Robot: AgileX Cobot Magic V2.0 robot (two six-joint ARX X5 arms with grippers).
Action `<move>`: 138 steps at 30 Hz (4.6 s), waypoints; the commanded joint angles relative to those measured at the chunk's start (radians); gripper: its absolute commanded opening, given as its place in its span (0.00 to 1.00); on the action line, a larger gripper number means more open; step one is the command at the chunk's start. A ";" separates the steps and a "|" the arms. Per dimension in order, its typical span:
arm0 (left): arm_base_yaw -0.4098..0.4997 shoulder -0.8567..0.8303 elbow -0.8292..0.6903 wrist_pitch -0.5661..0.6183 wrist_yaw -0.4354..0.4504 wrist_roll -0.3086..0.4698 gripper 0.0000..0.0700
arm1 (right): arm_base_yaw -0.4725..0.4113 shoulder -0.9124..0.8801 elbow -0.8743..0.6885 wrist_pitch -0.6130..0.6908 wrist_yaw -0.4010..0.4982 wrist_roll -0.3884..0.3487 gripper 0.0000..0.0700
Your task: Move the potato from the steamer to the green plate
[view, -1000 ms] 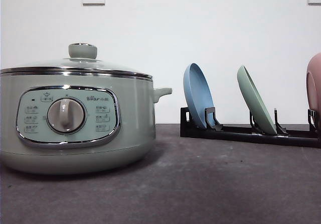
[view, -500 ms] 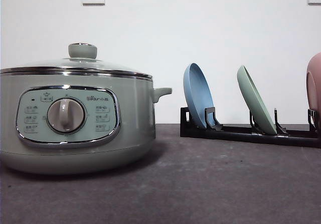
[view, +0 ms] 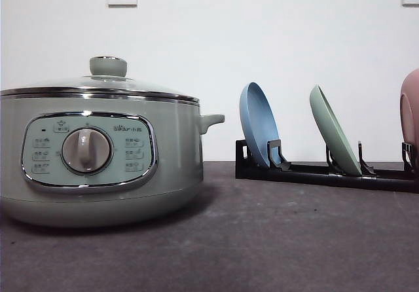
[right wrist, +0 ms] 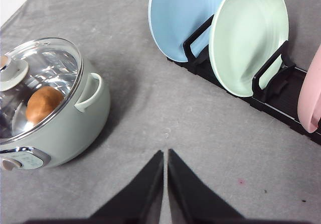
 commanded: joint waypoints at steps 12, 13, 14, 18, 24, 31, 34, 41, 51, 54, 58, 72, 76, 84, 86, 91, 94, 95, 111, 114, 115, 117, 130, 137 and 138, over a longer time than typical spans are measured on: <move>-0.003 0.005 0.026 0.001 0.005 0.006 0.80 | 0.008 0.008 0.018 0.007 -0.004 0.003 0.80; -0.002 0.005 0.026 0.001 0.005 0.004 0.80 | 0.012 0.008 0.018 0.007 -0.003 0.005 0.80; -0.003 0.005 0.026 0.001 0.005 0.004 0.80 | 0.014 0.008 0.018 0.007 -0.004 0.005 0.80; -0.003 0.006 0.026 0.001 0.005 0.000 0.80 | 0.025 0.008 0.018 0.007 -0.003 0.010 0.80; -0.003 0.006 0.026 0.001 0.005 -0.007 0.80 | 0.031 0.009 0.018 0.008 -0.003 0.032 0.80; -0.003 0.006 0.026 0.001 0.005 -0.007 0.79 | 0.031 0.053 0.030 0.070 -0.005 0.141 0.80; -0.003 0.006 0.026 0.001 0.005 -0.007 0.79 | 0.031 0.115 0.071 0.100 -0.006 0.167 0.80; -0.003 0.006 0.026 0.001 0.005 -0.007 0.79 | 0.032 0.337 0.266 0.107 -0.020 0.181 0.80; -0.003 0.006 0.026 0.001 0.005 -0.007 0.79 | 0.071 0.664 0.543 0.118 -0.014 0.182 0.80; -0.003 0.006 0.026 0.001 0.005 -0.007 0.79 | 0.089 0.745 0.586 0.155 0.001 0.186 0.80; -0.002 0.006 0.026 0.001 0.005 -0.007 0.79 | 0.114 0.827 0.597 0.222 0.043 0.194 0.80; -0.003 0.006 0.026 0.001 0.005 -0.007 0.79 | 0.155 1.050 0.597 0.337 0.169 0.199 0.75; -0.002 0.006 0.026 0.001 0.005 -0.007 0.79 | 0.158 1.088 0.597 0.345 0.170 0.198 0.60; -0.002 0.006 0.026 0.000 0.005 -0.007 0.79 | 0.162 1.116 0.597 0.345 0.172 0.196 0.28; -0.002 0.006 0.026 0.000 0.005 -0.007 0.79 | 0.162 1.116 0.597 0.347 0.172 0.196 0.21; -0.002 0.006 0.026 0.000 0.005 -0.007 0.79 | 0.162 1.116 0.597 0.345 0.172 0.196 0.05; -0.002 0.006 0.026 0.000 0.005 -0.007 0.79 | 0.162 1.116 0.597 0.347 0.171 0.196 0.01; -0.002 0.006 0.026 0.000 0.005 -0.007 0.79 | 0.162 1.115 0.597 0.347 0.170 0.196 0.01; -0.002 0.007 0.026 -0.016 0.005 -0.006 0.79 | 0.162 0.985 0.661 0.355 0.128 0.201 0.01; -0.002 0.007 0.026 -0.017 0.005 -0.006 0.79 | 0.162 0.935 0.685 0.347 0.111 0.201 0.01; -0.002 0.007 0.026 -0.017 0.005 -0.006 0.79 | 0.162 0.918 0.689 0.339 0.100 0.201 0.01; -0.002 0.007 0.026 -0.017 0.005 -0.006 0.79 | 0.163 0.881 0.693 0.302 0.081 0.192 0.01; -0.002 0.007 0.026 -0.017 0.005 -0.003 0.79 | 0.311 0.648 0.693 -0.076 0.224 -0.055 0.01; -0.002 0.007 0.026 -0.017 0.005 -0.003 0.79 | 0.474 0.598 0.685 -0.289 0.388 -0.120 0.01; -0.002 0.007 0.026 -0.017 0.005 -0.003 0.79 | 0.500 0.597 0.680 -0.314 0.413 -0.120 0.01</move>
